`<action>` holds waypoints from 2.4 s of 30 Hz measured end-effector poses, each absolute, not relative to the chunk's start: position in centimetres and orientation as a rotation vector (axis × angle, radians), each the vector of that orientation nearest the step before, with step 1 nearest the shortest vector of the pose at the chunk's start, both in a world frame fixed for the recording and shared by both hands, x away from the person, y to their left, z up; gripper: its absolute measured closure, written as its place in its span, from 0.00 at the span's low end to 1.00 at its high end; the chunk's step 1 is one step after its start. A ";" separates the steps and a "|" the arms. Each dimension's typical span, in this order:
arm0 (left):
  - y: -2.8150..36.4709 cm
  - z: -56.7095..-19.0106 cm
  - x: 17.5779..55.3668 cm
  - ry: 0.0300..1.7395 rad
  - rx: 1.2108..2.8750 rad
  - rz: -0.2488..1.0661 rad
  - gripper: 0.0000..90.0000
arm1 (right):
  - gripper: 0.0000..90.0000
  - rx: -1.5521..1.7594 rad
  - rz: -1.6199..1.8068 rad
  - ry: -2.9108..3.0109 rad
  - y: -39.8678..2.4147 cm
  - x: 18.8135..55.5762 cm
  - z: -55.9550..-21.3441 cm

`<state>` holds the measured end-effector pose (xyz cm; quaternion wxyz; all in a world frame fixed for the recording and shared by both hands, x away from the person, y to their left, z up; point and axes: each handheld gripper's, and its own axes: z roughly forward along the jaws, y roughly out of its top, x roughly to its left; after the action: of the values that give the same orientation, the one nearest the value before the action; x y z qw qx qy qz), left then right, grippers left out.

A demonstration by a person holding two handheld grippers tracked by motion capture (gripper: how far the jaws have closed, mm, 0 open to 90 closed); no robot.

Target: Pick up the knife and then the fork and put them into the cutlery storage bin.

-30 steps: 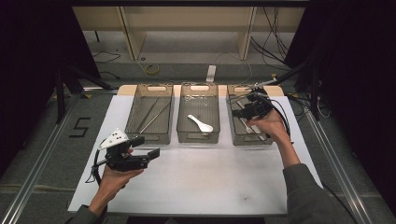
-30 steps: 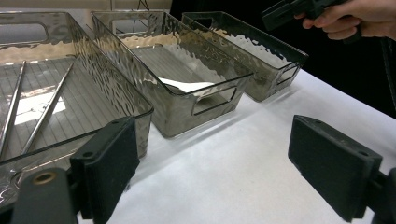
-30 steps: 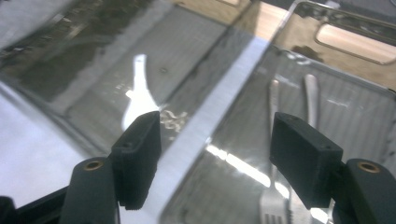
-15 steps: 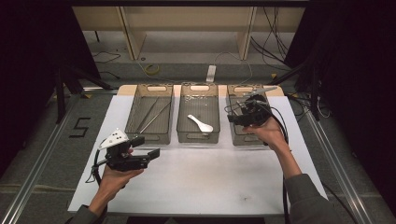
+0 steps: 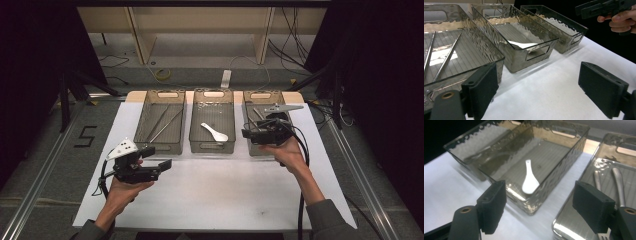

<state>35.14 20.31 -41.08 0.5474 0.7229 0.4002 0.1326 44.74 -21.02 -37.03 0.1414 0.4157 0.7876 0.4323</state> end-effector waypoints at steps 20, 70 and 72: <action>20.3 -41.1 35.2 0.940 1.727 0.306 0.17 | 0.30 1.127 1.408 2.227 -21.0 40.4 -38.7; 20.2 -41.2 35.2 0.927 1.724 0.227 0.17 | 0.24 1.146 1.458 2.132 -24.3 33.2 -42.8; 20.1 -41.2 35.2 0.926 1.728 0.227 0.17 | 0.24 1.146 1.458 2.129 -24.4 33.1 -42.9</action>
<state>35.21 20.13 -41.25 0.5516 0.7304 0.3913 0.0960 33.10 -24.36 -42.94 0.1582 0.4008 0.7445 0.5100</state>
